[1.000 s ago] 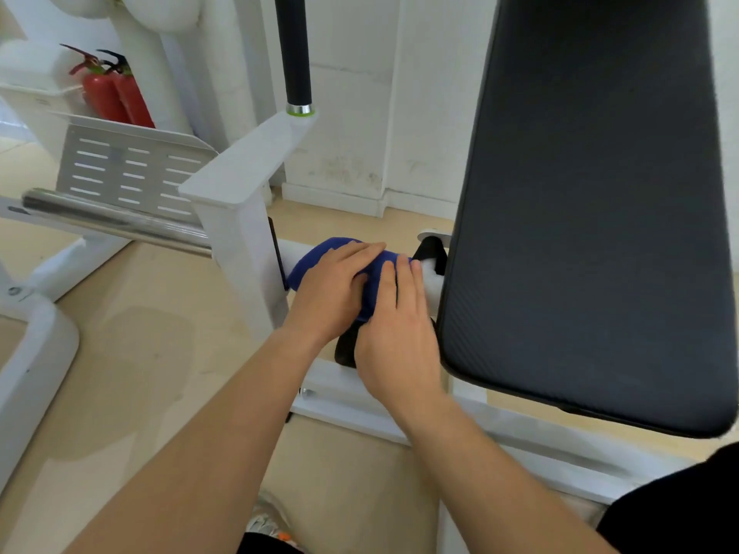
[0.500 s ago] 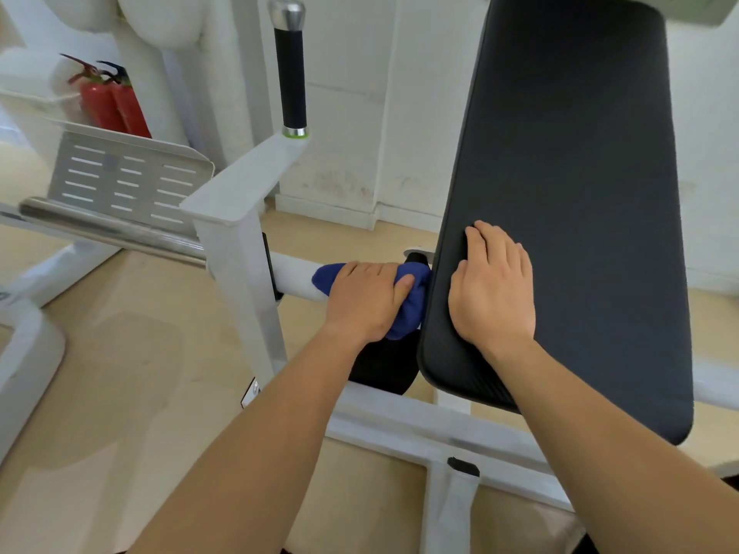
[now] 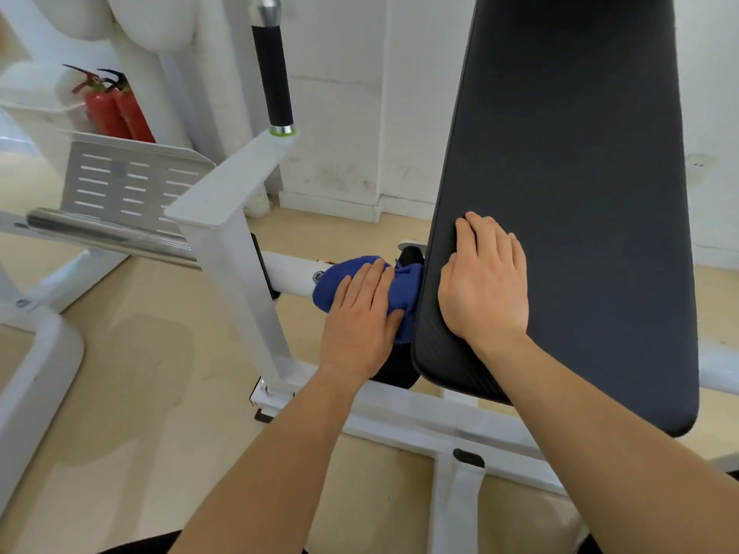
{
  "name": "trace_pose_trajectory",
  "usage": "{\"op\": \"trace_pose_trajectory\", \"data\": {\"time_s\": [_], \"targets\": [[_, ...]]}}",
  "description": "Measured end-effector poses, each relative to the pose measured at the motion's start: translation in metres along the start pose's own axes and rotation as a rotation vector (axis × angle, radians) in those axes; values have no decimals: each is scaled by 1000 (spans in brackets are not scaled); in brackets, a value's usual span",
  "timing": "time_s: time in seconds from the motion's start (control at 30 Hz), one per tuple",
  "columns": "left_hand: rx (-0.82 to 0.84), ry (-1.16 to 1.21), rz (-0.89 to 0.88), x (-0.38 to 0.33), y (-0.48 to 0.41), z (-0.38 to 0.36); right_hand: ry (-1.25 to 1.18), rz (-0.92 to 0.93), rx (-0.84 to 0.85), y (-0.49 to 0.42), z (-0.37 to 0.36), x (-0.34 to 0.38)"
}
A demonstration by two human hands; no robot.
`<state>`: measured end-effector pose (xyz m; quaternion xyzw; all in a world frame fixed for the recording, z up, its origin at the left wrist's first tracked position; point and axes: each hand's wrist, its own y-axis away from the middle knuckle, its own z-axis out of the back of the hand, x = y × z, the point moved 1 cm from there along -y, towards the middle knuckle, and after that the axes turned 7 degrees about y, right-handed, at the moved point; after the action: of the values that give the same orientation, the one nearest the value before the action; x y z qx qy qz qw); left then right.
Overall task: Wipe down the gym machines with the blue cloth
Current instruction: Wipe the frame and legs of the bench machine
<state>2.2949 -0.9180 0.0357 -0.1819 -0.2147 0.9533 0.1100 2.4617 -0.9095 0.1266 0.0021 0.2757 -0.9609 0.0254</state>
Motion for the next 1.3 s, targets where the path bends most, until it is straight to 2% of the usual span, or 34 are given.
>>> {"op": "trace_pose_trajectory", "data": {"time_s": [0.2, 0.43, 0.57, 0.7, 0.77, 0.9, 1.0, 1.17, 1.3], "targets": [[43, -64, 57, -3, -49, 15, 13, 3, -12, -1, -2, 0], [80, 11, 25, 1, -6, 11, 8, 18, 12, 1, 1, -1], [-10, 21, 162, 9, -10, 12, 2, 27, -5, 2, 2, -3], [-57, -93, 380, 23, -44, 17, -5, 35, -7, 1, 2, -1], [-91, -77, 415, 16, -42, 12, 7, 29, 5, 0, 2, -1], [-114, 45, 266, -29, -11, -2, 1, 42, 13, -1, 2, -2], [-79, 33, 216, -18, -12, -1, 1, 50, 16, 0, 0, -3], [-137, -37, 410, 20, -36, 6, -45, 51, 8, 0, -1, -6], [-256, 93, 533, 7, -31, -1, -56, 67, -9, 0, -2, -5]]}}
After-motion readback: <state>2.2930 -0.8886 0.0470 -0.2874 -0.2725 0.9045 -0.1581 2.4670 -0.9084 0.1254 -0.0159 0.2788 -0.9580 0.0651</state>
